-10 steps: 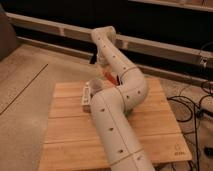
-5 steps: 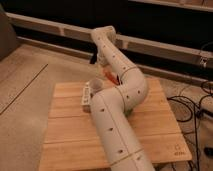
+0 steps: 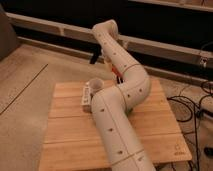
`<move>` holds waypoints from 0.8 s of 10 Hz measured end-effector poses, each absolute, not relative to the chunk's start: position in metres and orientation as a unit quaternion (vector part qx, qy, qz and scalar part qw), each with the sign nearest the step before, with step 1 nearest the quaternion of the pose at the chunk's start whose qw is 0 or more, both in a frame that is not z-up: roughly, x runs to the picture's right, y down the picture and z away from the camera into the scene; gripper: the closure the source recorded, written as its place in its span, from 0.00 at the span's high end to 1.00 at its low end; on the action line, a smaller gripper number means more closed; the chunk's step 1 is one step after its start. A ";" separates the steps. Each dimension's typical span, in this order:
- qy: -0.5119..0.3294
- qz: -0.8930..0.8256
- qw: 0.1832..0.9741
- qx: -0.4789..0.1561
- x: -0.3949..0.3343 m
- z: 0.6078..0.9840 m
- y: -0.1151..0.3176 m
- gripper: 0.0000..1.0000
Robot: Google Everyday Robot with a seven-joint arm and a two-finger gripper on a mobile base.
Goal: Place the pepper in the ceramic bowl
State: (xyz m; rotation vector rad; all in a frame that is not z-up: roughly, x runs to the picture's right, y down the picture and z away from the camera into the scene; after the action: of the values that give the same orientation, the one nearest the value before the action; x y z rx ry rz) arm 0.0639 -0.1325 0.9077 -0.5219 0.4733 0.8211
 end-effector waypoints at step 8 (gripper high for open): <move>0.222 0.378 0.863 -0.252 0.062 0.908 -0.132 0.00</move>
State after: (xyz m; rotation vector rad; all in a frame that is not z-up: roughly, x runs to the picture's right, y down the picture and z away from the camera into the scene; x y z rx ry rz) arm 0.0622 -0.1321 0.9078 -0.5286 0.4652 0.7926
